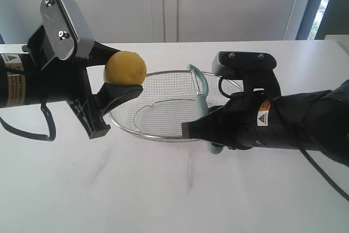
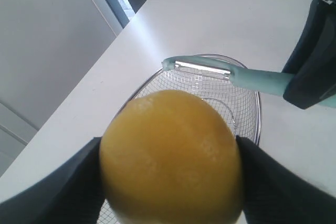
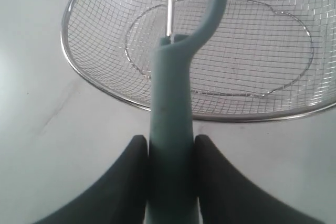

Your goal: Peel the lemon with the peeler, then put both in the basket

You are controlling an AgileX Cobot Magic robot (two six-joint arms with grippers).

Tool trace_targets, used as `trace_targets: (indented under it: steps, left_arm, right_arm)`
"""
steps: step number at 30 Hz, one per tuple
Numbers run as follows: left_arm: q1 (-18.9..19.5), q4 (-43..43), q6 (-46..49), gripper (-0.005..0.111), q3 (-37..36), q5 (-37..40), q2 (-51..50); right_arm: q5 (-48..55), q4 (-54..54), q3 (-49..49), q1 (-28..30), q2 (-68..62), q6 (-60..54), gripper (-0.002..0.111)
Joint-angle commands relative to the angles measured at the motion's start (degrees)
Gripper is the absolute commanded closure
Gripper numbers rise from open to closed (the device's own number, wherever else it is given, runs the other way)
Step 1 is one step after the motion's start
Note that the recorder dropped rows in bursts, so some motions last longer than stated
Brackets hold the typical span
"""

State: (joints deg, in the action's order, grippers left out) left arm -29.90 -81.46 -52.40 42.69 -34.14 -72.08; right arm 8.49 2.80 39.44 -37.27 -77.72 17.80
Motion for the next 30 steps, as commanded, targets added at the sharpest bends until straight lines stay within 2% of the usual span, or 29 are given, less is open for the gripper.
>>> trace_targets:
  steps: [1, 6, 9, 14, 17, 30]
  left_arm:
    - [0.1, 0.0, -0.7, 0.107, 0.1, -0.9, 0.7]
    - [0.1, 0.0, -0.7, 0.107, 0.1, -1.0, 0.7]
    - [0.1, 0.0, -0.7, 0.107, 0.1, -1.0, 0.7]
    - [0.0, 0.0, -0.7, 0.107, 0.1, -0.9, 0.7]
    - [0.0, 0.0, -0.7, 0.107, 0.1, -1.1, 0.7]
    - [0.0, 0.0, -0.7, 0.107, 0.1, -1.2, 0.7]
  right_arm:
    - [-0.5, 1.9, 2.9, -1.3, -0.2, -3.0, 0.108]
    - [1.6, 12.2, 5.4, -2.7, -2.7, -13.0, 0.108]
    - [2.2, 22.9, 5.7, -2.7, -3.7, -22.3, 0.108]
    - [5.7, 42.9, 7.1, -2.7, -4.3, -44.1, 0.108]
    - [5.7, 49.6, 7.4, -2.7, -4.9, -49.9, 0.108]
    - [6.9, 52.0, 8.1, -2.7, -4.5, -51.0, 0.108]
